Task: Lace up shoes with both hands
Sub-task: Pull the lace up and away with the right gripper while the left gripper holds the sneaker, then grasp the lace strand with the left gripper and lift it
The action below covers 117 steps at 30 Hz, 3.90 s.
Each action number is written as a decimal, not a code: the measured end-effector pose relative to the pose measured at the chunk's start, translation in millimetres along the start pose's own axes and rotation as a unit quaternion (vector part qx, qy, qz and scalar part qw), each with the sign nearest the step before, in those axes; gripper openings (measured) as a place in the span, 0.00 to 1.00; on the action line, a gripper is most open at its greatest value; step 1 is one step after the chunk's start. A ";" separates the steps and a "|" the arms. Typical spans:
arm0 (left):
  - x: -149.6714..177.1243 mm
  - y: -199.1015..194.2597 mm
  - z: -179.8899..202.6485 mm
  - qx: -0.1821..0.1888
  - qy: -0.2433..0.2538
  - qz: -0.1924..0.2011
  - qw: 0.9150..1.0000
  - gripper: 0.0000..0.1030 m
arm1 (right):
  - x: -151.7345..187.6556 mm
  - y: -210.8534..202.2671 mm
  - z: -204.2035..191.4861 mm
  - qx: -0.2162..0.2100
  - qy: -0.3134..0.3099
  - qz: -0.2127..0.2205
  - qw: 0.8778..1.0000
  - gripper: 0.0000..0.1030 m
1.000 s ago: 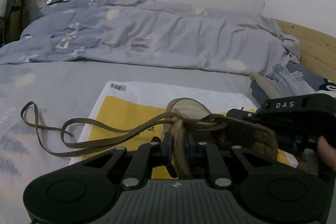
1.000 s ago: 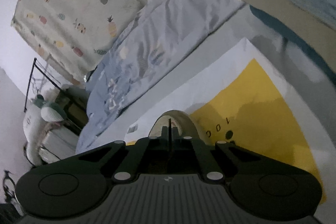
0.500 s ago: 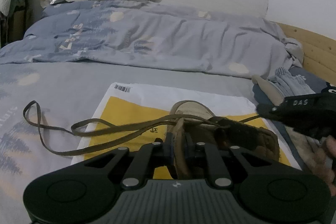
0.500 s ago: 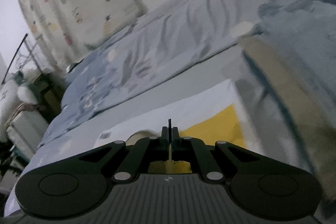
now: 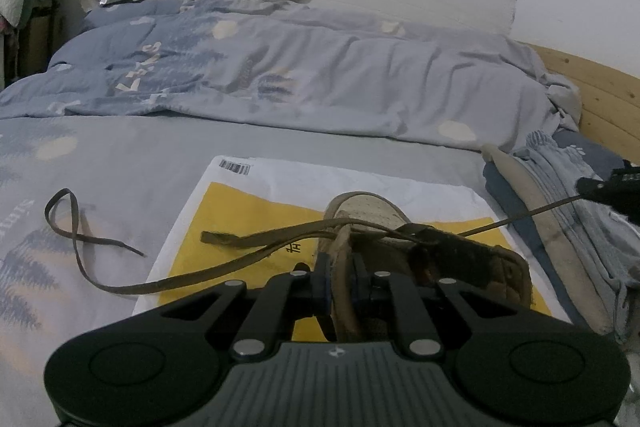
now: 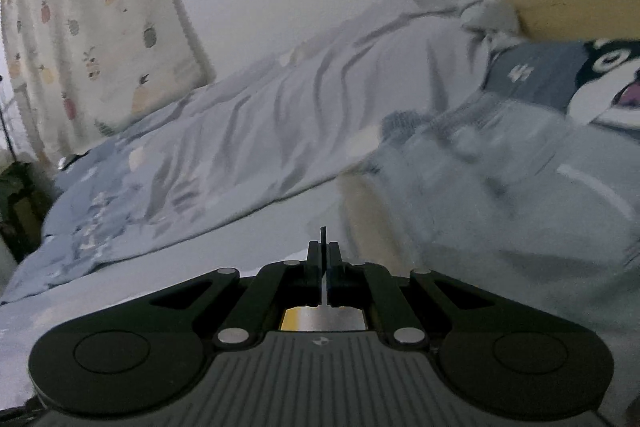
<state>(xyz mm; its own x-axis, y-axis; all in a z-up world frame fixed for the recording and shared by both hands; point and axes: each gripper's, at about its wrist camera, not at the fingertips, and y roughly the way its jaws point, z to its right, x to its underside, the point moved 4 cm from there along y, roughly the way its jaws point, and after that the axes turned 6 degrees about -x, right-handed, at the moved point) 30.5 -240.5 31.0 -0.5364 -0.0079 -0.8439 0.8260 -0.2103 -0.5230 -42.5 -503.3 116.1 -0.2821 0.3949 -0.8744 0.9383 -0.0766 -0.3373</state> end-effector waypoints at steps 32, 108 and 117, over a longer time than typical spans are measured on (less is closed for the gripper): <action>-0.4 1.3 -3.9 -0.007 -0.019 0.002 1.000 0.08 | -45.4 -44.8 134.8 0.202 -0.024 0.036 0.978 0.01; -26.4 24.7 -112.2 0.127 -0.370 0.031 0.920 0.05 | 64.7 0.4 -197.1 -0.215 -0.312 -0.032 0.925 0.69; -51.1 0.3 -91.7 0.205 -0.305 0.076 0.927 0.04 | 106.4 -10.1 -246.0 -0.178 -0.434 0.017 0.883 0.67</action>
<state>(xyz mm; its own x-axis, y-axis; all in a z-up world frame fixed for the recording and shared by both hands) 74.1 -150.6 62.9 -0.5197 -0.5931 -0.6149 0.8325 -0.5133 -0.2085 -32.8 -235.3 112.4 -0.1551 -0.4639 -0.8722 0.9093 0.2781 -0.3095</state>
